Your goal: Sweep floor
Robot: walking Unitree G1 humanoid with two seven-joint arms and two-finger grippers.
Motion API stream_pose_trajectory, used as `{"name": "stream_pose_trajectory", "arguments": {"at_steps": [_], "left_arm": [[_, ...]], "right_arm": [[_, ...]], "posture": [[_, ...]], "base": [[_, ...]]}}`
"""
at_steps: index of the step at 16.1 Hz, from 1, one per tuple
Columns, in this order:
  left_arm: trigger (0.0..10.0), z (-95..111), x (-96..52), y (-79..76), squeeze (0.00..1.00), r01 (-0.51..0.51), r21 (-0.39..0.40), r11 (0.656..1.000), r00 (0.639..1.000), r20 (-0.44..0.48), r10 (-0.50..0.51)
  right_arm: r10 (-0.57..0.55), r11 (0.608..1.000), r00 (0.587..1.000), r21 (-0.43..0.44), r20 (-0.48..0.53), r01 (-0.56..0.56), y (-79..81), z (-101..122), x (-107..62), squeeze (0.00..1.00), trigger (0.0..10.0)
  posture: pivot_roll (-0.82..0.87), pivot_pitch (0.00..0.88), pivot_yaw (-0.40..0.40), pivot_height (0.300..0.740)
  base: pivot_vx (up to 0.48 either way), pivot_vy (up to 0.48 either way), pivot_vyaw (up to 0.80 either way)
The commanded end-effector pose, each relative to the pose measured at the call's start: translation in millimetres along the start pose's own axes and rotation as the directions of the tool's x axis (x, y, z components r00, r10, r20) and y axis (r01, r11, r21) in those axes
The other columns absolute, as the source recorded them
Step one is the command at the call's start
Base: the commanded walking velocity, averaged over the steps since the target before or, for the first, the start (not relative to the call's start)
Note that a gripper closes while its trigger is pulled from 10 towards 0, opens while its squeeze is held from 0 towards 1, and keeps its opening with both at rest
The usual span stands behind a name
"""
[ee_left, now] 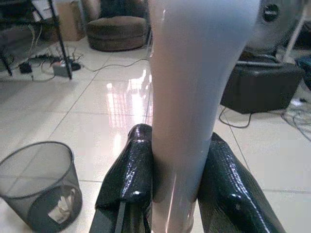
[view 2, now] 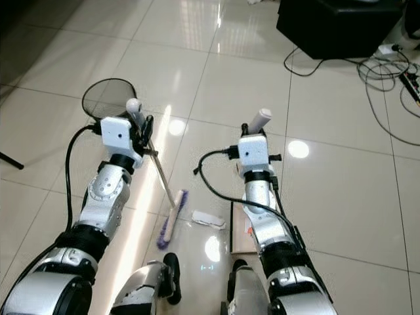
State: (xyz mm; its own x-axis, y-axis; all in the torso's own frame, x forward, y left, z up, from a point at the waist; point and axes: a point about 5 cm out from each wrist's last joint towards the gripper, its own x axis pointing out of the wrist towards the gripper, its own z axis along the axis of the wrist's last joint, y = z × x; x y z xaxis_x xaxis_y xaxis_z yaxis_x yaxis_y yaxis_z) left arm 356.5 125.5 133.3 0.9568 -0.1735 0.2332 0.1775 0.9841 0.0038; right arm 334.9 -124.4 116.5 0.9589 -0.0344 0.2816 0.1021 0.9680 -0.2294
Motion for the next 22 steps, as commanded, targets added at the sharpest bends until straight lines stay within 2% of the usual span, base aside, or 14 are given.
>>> {"name": "stream_pose_trajectory", "arguments": {"at_steps": [1, 3, 5, 9, 10, 12, 13, 14, 16, 20, 21, 22], "left_arm": [[10.0, -4.6, -0.8, -1.2, 0.00, -0.024, -0.067, 0.997, 1.000, -0.019, 0.022], [10.0, -2.8, 1.7, 3.6, 0.00, -0.083, -0.144, 0.986, 0.996, -0.021, 0.081], [10.0, -0.8, 3.8, 4.7, 0.00, -0.100, -0.178, 0.979, 0.995, -0.019, 0.098], [10.0, 7.4, 14.7, -1.5, 0.00, -0.080, -0.285, 0.955, 0.997, -0.012, 0.080], [10.0, 8.5, 16.0, -3.3, 0.00, -0.060, -0.288, 0.956, 0.998, -0.011, 0.059], [10.0, 9.2, 18.4, -7.4, 0.00, -0.014, -0.303, 0.953, 1.000, -0.015, 0.010], [10.0, 11.4, 19.9, -11.7, 0.00, 0.055, -0.268, 0.962, 0.998, 0.000, -0.057], [10.0, 12.2, 20.1, -12.8, 0.00, 0.074, -0.253, 0.965, 0.997, 0.005, -0.076], [10.0, 22.4, 24.6, -19.5, 0.00, 0.180, -0.228, 0.957, 0.984, 0.043, -0.174], [10.0, 42.0, 30.2, -30.9, 0.00, 0.360, -0.221, 0.906, 0.933, 0.098, -0.347], [10.0, 48.8, 30.5, -31.4, 0.00, 0.409, -0.210, 0.888, 0.912, 0.121, -0.391], [10.0, 60.1, 32.1, -25.7, 0.00, 0.448, -0.179, 0.876, 0.892, 0.150, -0.426]], "right_arm": [[0.003, 0.998, 0.999, 0.067, -0.048, 0.001, 11.7, -7.6, -8.3, 0.00, 10.0], [-0.010, 0.994, 0.999, 0.104, -0.047, 0.014, 19.1, -6.0, -10.4, 0.00, 10.0], [-0.003, 0.993, 0.999, 0.117, -0.042, 0.008, 24.4, -3.8, -9.5, 0.00, 10.0], [-0.002, 0.988, 1.000, 0.156, -0.014, 0.004, 29.1, 3.2, -2.9, 0.00, 10.0], [-0.007, 0.986, 1.000, 0.166, -0.014, 0.009, 27.9, 3.0, -2.7, 0.00, 10.0], [-0.021, 0.980, 1.000, 0.199, -0.009, 0.023, 24.5, 4.4, -0.2, 0.00, 10.0], [-0.030, 0.977, 1.000, 0.212, -0.003, 0.030, 21.2, 6.1, 3.0, 0.00, 10.0], [-0.030, 0.977, 1.000, 0.210, 0.002, 0.029, 20.4, 6.5, 3.4, 0.00, 10.0], [-0.043, 0.979, 0.999, 0.198, 0.000, 0.042, 12.3, 2.6, 1.9, 0.00, 10.0], [-0.043, 0.982, 0.999, 0.185, -0.021, 0.046, 6.7, -3.2, 2.6, 0.00, 10.0], [-0.039, 0.983, 0.999, 0.180, -0.021, 0.042, 5.8, -3.7, 2.4, 0.00, 10.0], [-0.032, 0.985, 0.999, 0.170, -0.019, 0.035, 4.8, -4.9, 1.2, 0.00, 10.0]], "posture": [[0.11, 0.346, 0.077, 0.740], [0.11, 0.324, 0.079, 0.740], [0.11, 0.315, 0.083, 0.740], [0.11, 0.324, 0.087, 0.740], [0.11, 0.316, 0.087, 0.740], [0.11, 0.314, 0.085, 0.740], [0.10, 0.319, 0.079, 0.740], [0.10, 0.319, 0.079, 0.740], [0.10, 0.297, 0.075, 0.740], [0.11, 0.295, 0.073, 0.740], [0.11, 0.292, 0.073, 0.740], [0.11, 0.296, 0.072, 0.740]], "base": [[0.000, 0.000, 0.00], [0.000, 0.000, 0.00], [0.000, 0.000, 0.00], [0.000, 0.000, 0.00], [0.000, 0.000, 0.00], [0.000, 0.000, 0.00], [0.000, 0.000, 0.00], [0.000, 0.000, 0.00], [0.000, 0.000, 0.00], [0.000, 0.000, 0.00], [0.000, 0.000, 0.00], [0.000, 0.000, 0.00]]}}
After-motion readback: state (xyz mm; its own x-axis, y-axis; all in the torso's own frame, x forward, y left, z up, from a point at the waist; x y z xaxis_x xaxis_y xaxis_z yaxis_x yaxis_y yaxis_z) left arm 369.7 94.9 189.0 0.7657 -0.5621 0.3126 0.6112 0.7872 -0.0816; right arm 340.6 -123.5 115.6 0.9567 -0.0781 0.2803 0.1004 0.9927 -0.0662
